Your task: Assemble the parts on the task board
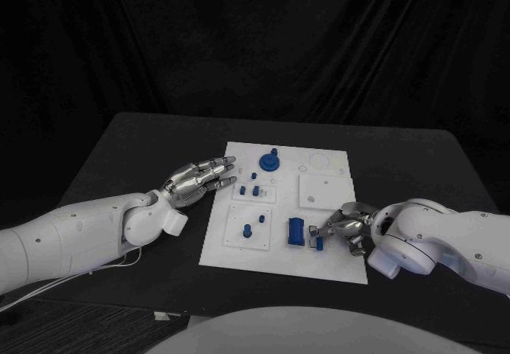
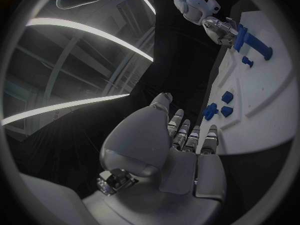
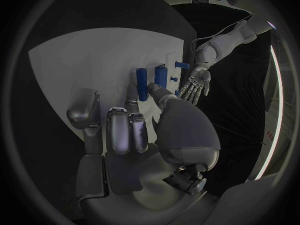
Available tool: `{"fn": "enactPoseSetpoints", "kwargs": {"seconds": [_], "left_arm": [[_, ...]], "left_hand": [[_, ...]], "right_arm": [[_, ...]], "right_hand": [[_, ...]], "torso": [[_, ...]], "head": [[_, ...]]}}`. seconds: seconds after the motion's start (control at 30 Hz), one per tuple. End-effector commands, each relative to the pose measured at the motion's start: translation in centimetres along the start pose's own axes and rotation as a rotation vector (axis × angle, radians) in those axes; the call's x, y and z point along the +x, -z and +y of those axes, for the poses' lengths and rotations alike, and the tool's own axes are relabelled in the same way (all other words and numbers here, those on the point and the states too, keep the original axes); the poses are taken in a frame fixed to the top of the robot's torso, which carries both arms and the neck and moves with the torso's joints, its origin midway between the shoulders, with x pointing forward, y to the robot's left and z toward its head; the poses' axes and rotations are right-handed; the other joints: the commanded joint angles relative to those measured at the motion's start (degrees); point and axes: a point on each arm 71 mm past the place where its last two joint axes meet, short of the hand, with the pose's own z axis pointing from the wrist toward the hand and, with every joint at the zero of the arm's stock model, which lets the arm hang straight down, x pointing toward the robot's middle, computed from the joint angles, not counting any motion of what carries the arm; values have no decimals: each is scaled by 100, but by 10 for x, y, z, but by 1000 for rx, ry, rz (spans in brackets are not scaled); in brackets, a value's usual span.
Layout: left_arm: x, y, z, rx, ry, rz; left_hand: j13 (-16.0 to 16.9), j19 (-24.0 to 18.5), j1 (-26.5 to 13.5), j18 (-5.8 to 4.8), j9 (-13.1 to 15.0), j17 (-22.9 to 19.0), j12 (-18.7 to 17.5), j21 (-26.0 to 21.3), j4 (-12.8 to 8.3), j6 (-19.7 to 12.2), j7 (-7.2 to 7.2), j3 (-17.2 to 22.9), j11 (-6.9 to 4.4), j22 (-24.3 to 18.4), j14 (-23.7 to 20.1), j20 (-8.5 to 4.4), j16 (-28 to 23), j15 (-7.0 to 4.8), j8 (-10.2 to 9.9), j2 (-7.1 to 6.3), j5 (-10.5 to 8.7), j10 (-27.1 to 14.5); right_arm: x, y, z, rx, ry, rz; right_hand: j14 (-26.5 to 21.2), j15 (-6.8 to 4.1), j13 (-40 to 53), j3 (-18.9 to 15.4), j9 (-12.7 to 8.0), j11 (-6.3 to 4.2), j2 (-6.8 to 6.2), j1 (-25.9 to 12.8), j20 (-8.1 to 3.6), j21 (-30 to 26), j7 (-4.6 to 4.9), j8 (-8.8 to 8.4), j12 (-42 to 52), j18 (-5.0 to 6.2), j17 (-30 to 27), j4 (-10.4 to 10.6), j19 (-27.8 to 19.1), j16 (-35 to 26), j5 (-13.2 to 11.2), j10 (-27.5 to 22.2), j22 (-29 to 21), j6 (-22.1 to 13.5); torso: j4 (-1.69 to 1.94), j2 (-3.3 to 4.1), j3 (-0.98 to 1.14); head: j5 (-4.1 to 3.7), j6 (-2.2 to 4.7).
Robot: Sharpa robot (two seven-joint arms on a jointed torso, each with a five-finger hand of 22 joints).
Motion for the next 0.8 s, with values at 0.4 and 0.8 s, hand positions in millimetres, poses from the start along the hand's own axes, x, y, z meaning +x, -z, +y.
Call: {"fn": "enactPoseSetpoints", "kwargs": {"seconds": [0.4,0.8], "left_arm": [[2,-2,2,-6,16,16],[2,-2,3,-18,19,19]], "left_hand": [[6,18,17,69,7,3,12,30,-19,18,34,15,39,3,15,-15,19,21,37,18,20,4],[6,18,17,69,7,3,12,30,-19,18,34,15,39,3,15,-15,19,21,37,18,20,4]], "right_arm": [[-1,2,-2,3,12,-30],[-1,3,-1,4,15,-26]], "right_hand": [[267,-70,1510,-323,554,-122,60,63,-94,-14,-91,670,20,21,55,184,13,57,70,610,671,-174],[271,-92,1510,-386,721,-147,71,61,-115,-15,-118,847,20,20,68,252,21,63,78,610,678,-231]], "torso": [[-1,-2,1],[1,1,1]], "head": [[3,-1],[2,-1]]}}
